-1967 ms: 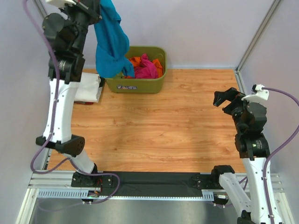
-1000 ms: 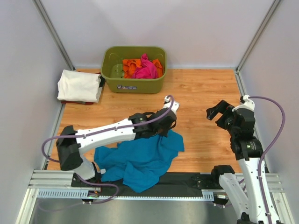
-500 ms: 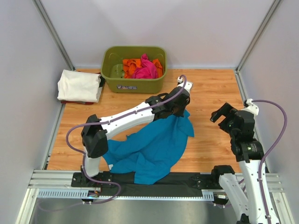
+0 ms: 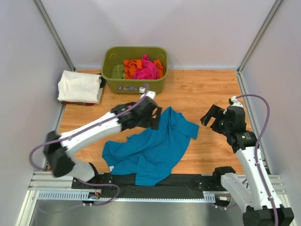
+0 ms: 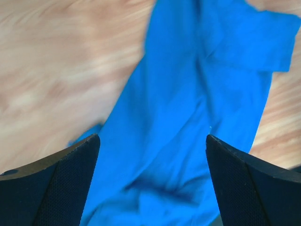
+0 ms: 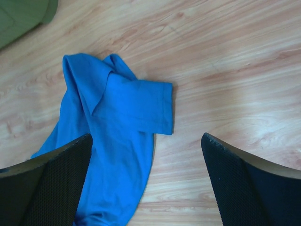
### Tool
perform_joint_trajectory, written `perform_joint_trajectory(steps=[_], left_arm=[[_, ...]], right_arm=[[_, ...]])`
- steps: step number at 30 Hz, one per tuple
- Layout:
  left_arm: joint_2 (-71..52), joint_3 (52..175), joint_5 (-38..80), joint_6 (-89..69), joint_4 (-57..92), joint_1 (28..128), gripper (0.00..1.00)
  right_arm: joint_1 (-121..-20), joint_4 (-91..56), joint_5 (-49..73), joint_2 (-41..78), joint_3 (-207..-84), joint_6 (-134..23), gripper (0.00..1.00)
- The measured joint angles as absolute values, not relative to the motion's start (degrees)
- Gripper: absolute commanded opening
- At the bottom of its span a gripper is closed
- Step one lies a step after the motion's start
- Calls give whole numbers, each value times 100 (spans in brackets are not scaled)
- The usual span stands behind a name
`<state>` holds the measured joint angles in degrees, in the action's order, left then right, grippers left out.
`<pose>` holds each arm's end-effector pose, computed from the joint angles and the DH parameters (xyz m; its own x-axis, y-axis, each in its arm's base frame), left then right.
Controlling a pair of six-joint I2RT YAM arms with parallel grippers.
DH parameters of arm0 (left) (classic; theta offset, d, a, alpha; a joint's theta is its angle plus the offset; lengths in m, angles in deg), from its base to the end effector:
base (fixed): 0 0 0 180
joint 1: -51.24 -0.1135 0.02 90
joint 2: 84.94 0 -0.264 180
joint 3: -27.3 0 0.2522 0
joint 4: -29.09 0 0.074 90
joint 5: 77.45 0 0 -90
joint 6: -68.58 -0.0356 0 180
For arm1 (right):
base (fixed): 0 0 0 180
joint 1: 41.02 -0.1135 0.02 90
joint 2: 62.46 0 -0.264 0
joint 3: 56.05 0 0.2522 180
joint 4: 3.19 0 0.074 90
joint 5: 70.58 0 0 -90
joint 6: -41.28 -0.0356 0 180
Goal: Fold and stack the t-shirts
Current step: Move the tshirt to the center of the board, then flatten the tshirt out
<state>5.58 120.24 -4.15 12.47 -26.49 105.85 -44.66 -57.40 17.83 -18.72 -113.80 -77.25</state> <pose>0.2048 -0.2706 0.3016 -0.7645 0.1540 -0.6260 0.3069 0.9409 -0.1434 0.1573 0.0110 0.2863 -0.6063 0.4398 -0.6625 0.2333 0.8948 0.3805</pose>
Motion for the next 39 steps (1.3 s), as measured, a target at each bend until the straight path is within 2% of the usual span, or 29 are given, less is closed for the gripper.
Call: perform_joint_trajectory(steps=[4, 7, 11, 16, 20, 25, 28, 36, 39], left_arm=[[-1636, 10728, -831, 2403, -3248, 10497, 98], [-2769, 9786, -877, 3310, -3574, 10239, 98], [-3365, 8411, -678, 4351, -3928, 9783, 96], [-3719, 7580, -203, 4729, -3970, 9737, 91], [-3363, 7530, 201, 4525, -3683, 9737, 93], [-2467, 7528, 350, 4115, -3312, 9737, 91], [-2364, 7528, 330, 3859, -2886, 9737, 81], [-1352, 7856, -118, 3546, -1930, 9737, 76], [-548, 8262, -225, 3537, -1697, 9730, 68]], right_arm=[[-5248, -5611, 1788, -1625, -11377, -7723, 100], [-6024, -5434, 2006, -1343, -11386, -7763, 100], [-6894, -5377, 2478, -628, -11520, -7830, 100], [-7029, -5532, 2918, -73, -11502, -8047, 100], [-7032, -5521, 2983, -79, -11233, -8226, 95], [-7029, -5353, 2939, 207, -11078, -8331, 93], [-7032, -5213, 2942, 660, -11078, -8337, 90], [-6865, -4758, 2963, 1687, -11111, -8359, 77], [-6677, -4658, 2983, 2058, -11238, -8377, 70]])
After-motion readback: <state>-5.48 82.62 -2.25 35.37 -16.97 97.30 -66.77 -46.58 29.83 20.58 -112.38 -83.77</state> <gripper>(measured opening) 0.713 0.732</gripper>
